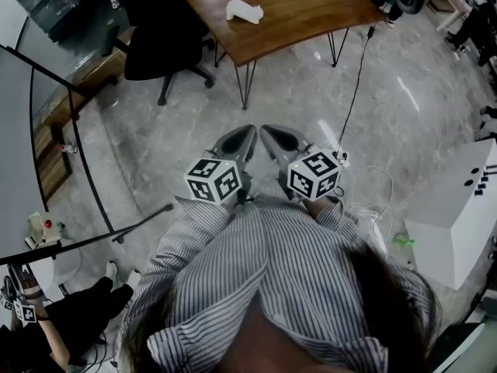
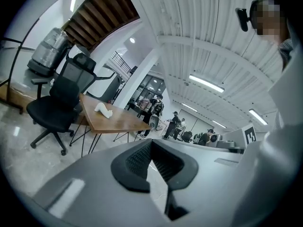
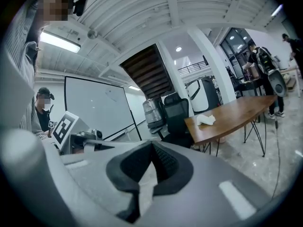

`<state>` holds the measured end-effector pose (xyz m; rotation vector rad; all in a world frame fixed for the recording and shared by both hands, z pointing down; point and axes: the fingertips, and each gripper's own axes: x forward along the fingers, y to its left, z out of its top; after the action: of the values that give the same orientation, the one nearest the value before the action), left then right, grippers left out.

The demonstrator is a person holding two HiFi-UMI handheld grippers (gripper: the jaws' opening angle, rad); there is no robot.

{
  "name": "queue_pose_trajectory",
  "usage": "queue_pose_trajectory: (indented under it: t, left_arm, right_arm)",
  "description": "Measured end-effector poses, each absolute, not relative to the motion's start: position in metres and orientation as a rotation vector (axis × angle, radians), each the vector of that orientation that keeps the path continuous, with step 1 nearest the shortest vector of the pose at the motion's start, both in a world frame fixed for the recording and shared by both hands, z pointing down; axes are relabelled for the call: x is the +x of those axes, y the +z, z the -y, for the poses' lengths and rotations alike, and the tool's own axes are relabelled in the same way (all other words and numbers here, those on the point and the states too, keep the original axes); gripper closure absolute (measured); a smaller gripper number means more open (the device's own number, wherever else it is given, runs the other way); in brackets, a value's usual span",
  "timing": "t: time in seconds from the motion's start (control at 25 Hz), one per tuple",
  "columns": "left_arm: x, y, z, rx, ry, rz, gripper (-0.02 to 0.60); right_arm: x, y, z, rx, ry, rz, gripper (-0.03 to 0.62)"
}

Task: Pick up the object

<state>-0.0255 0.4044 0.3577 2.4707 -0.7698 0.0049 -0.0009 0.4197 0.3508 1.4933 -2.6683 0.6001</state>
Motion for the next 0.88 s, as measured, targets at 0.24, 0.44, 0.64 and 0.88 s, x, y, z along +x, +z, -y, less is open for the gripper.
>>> queue_pose_trajectory:
  t: [0.24,0.44,0.64,0.88]
  left_arm:
    - [-0.018,0.363,-0.383,2.426,0.003,0.758,0.578]
    - [-0.006,0.366,-0.365,2.419,-0.005,0.772,0.58]
    - [0.01,0.38,-0.356,2.397,0.019,0.771,0.58]
    - [0.021,0.389,-0.315,2.387,0.031,0.761,0.58]
  right_arm:
    - [0.006,0.348,-0.4,1.479,0.619,2.715,0.592]
    - [0.025,0.354,-0.385,1.489,0.695,2.704,0.592]
    - [0.042,0.366,-0.376,1.488,0.736,2.695,0.592]
    - [0.056,0.37,-0.336,1.512,0.767,2.725,0.592]
